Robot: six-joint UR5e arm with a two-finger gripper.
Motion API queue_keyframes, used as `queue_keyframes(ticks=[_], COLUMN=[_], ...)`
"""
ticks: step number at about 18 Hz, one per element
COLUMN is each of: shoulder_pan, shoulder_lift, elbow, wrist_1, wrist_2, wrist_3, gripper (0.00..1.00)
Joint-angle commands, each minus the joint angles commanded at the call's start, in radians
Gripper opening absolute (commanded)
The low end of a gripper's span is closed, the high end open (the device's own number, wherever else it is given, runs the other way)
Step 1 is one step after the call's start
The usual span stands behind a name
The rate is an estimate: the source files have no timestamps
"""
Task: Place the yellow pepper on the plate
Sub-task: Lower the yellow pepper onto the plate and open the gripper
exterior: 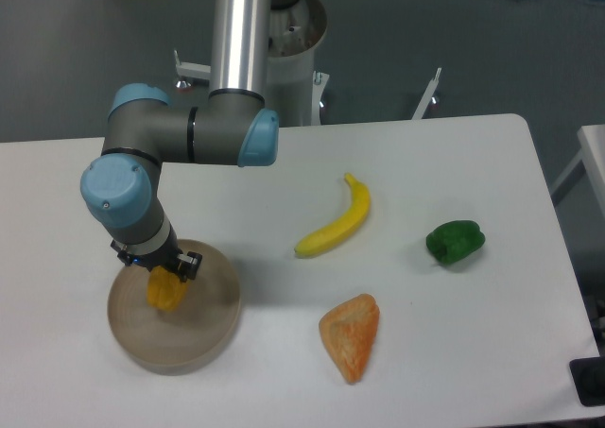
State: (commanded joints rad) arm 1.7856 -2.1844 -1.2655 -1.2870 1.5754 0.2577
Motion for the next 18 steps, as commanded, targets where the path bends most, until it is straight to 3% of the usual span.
queue_keyframes(ticks=[18], shoulder_pan=[-0.005], shoulder_lift=[-0.021], elbow=[-0.003], wrist_1=[0.054], wrist_2=[0.006], wrist_3=[0.081], gripper=[0.51])
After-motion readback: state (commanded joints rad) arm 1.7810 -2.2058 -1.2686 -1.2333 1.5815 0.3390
